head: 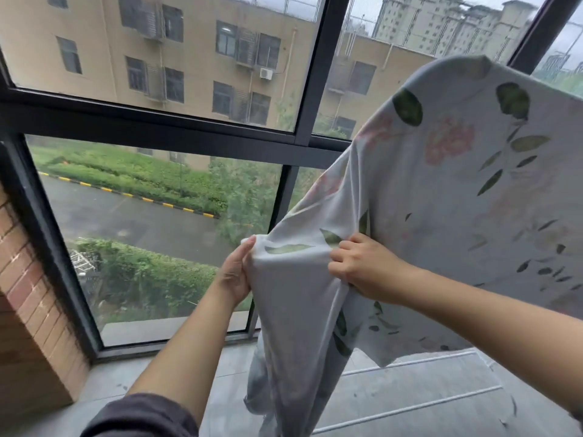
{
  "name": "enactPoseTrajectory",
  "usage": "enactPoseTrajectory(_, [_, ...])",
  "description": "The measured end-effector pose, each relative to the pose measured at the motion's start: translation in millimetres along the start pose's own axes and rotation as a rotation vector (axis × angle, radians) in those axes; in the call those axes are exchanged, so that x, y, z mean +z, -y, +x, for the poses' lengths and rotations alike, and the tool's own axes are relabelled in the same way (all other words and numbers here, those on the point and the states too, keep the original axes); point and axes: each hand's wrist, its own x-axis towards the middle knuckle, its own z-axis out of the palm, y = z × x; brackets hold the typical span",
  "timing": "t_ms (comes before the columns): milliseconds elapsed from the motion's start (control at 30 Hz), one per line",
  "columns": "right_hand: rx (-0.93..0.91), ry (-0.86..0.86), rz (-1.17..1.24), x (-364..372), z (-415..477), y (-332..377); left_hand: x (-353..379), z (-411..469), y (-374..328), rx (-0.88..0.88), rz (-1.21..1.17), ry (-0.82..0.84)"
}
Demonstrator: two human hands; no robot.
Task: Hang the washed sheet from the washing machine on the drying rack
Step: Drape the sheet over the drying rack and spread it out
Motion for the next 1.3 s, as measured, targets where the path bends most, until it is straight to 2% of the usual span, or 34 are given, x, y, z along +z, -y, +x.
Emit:
enactPoseTrajectory(67, [0.034,-0.043,0.042,1,5,-1,-4,-20,-35,0.02,-0.047,0.11])
enactPoseTrajectory(133, [0.059,-0.101,0.071,2,14,1,-5,-40,-68,0.085,-0.012,0.151])
enactPoseTrajectory(233, [0.082,-0.246,0.138,-11,35,-2,2,-69,-123,0.324,0.013,0.114])
enactPoseTrajectory(333, [0.141,-0.52,0.181,-44,62,-23,16,-105,-179,0.525,-0.003,0.063])
enactPoseTrajectory(433, [0.28,-0.755,0.231,-85,81,-49,30,-129,-212,0.551,0.076,0.104])
enactPoseTrajectory(500, [0.389,-0.794,0.284,-105,87,-60,43,-140,-224,0.534,0.136,0.066])
enactPoseTrajectory(567, [0.455,-0.765,0.347,-120,92,-69,50,-146,-242,0.645,0.055,0.038])
enactPoseTrajectory(633, [0.493,-0.713,0.38,-133,94,-76,63,-157,-256,0.718,0.096,0.029])
enactPoseTrajectory(733, [0.504,-0.639,0.383,-142,97,-82,76,-166,-269,0.612,0.232,0.024])
enactPoseTrajectory(800, [0.515,-0.588,0.385,-149,96,-87,81,-174,-283,0.715,0.259,0.021])
enactPoseTrajectory(867, [0.504,-0.535,0.454,-157,95,-85,88,-184,-289,0.735,0.36,0.034])
enactPoseTrajectory(1033, [0.298,-0.499,0.584,-177,112,-53,85,-177,-260,0.58,0.595,-0.048])
enactPoseTrajectory(1167, [0.202,-0.219,0.496,-158,128,-26,44,-154,-220,0.465,0.586,-0.267])
enactPoseTrajectory(1300, [0.144,0.042,0.256,-122,136,-11,-14,-122,-138,0.173,0.502,-0.405])
